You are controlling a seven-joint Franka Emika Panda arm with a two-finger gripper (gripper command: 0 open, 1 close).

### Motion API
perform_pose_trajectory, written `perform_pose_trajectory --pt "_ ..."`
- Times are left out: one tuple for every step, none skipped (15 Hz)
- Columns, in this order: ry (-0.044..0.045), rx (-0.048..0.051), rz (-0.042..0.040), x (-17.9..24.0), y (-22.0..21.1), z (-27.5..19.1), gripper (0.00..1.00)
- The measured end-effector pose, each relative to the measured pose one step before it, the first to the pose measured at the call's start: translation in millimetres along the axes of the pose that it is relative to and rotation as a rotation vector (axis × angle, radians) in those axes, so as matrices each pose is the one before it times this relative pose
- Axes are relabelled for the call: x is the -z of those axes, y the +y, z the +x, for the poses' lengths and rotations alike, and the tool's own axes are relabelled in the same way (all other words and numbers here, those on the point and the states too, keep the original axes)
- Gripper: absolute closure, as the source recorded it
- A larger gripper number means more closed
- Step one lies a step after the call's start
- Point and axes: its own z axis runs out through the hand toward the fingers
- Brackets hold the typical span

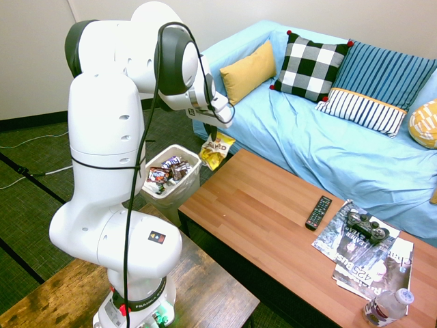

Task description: Throw the chip bag in the trash bin

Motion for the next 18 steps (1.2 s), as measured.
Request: perform_pose_trajectory --pt "-0.0011 0.02247 -0.00188 -0.82 -18.3 -19.61 1.0" --pt "-0.0018 0.02124 0.00276 -2.81 -15.84 -18.15 1.0" --pt "-0.00495 0.0185 0.00119 -6.19 -13.82 -18.86 1.0" --pt "-0.00483 0.01651 0.00036 -7.96 -12.52 -19.57 1.0" --pt "-0.0035 0.00954 0.00018 -7.98 -12.08 -21.4 1.0" --pt "-0.00083 0.00473 0.00477 -5.13 -12.14 -21.52 1.0" --pt "0.00121 0.00808 0.00807 -2.76 -11.2 -19.74 1.0" --pt "0.00261 0.01157 0.00841 -1.56 -9.92 -17.73 0.0" --pt "0.00152 0.01058 0.00604 -1.32 -6.82 -12.06 0.0" --pt "0.00279 0.00897 0.00133 -2.77 -4.11 -7.09 0.0" --pt "0.00252 0.001 -0.00563 -5.43 -0.72 -0.99 0.0" --pt "0.00271 -0.00287 -0.01078 -7.59 1.49 1.98 0.0" --pt "0.00298 -0.00396 -0.01022 -7.46 2.08 3.35 0.0" --pt "0.00118 -0.00367 -0.00557 -4.3 1.14 2.4 0.0" --pt "-0.00044 -0.00282 -0.00191 -1.33 0.4 1.28 0.0" --pt "-0.00057 -0.00119 -0.00017 -0.15 0.04 0.49 0.0" --pt "0.00065 -0.00128 -0.00009 -0.04 0.05 1.25 0.0" --pt "0.00118 -0.00109 -0.0008 -0.38 0.29 1.46 0.0"
